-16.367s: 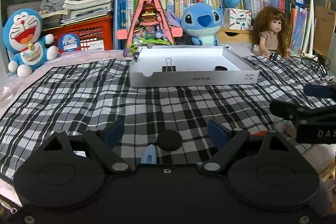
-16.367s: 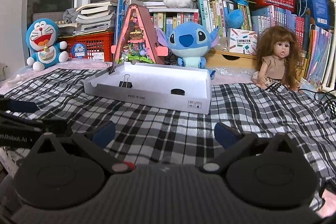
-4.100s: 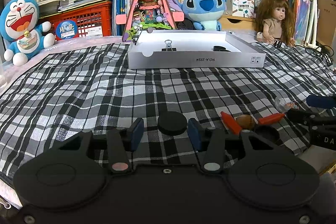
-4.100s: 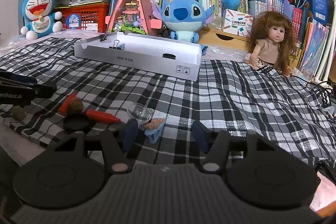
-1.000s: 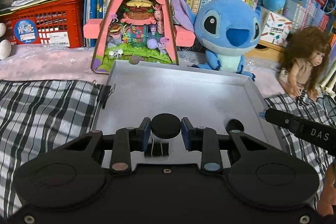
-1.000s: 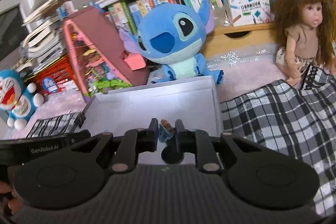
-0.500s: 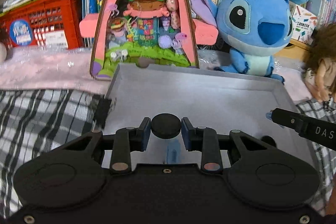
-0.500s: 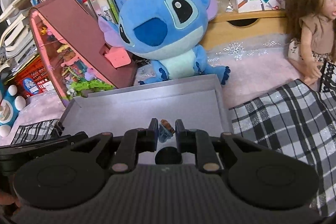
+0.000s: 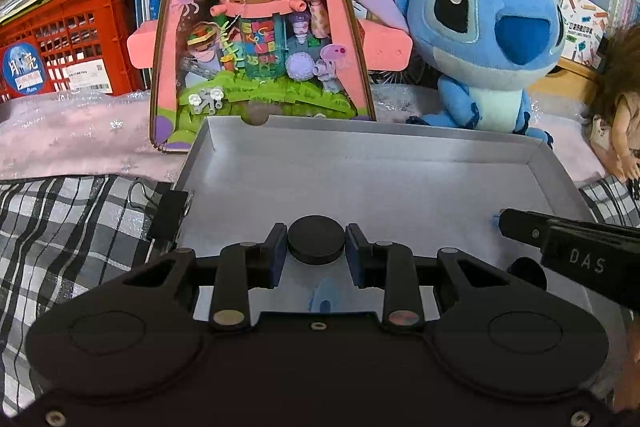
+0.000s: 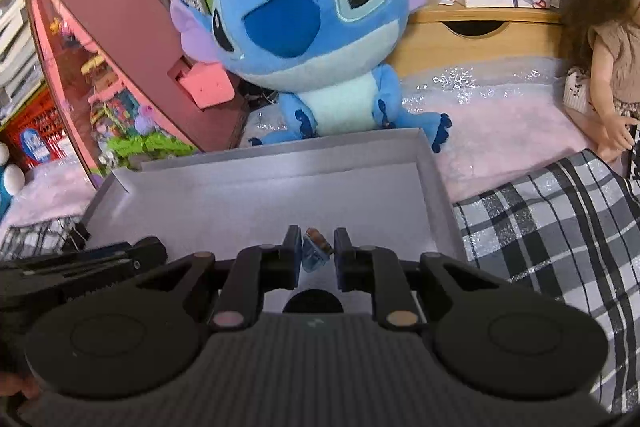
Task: Organize rigid objects
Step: 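Carry the black cap and figure with both tools over the white box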
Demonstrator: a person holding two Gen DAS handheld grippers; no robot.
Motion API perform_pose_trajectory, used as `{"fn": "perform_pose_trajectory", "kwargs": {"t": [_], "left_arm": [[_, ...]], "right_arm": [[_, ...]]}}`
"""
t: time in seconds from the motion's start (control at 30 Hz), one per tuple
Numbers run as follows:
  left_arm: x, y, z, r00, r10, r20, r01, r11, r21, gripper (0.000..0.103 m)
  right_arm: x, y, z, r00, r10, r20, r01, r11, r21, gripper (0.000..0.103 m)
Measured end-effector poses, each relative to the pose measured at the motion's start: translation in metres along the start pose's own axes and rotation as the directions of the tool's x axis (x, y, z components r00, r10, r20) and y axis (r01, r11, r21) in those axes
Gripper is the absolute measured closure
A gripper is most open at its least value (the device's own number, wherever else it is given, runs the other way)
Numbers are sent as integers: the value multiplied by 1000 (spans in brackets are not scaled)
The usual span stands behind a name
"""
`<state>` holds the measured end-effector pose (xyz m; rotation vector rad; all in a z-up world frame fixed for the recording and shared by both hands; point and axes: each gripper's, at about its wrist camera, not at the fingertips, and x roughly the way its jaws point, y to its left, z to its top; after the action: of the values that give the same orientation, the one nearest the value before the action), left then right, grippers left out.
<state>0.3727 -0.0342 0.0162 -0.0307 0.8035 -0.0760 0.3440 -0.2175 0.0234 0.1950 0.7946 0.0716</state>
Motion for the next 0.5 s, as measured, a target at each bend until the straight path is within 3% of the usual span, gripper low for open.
{"fn": "perform_pose_trajectory", "kwargs": {"t": [0.3, 0.5], "left_arm": [[-1, -4, -8, 999, 1, 39, -3, 1000, 31, 73], [-6, -6, -9, 999, -25, 34, 24, 999, 26, 61]], "right_arm": [[4, -2, -5, 1000, -2, -11, 2, 1000, -10, 83], [3, -5, -6, 1000, 8, 0, -8, 1000, 20, 73]]}}
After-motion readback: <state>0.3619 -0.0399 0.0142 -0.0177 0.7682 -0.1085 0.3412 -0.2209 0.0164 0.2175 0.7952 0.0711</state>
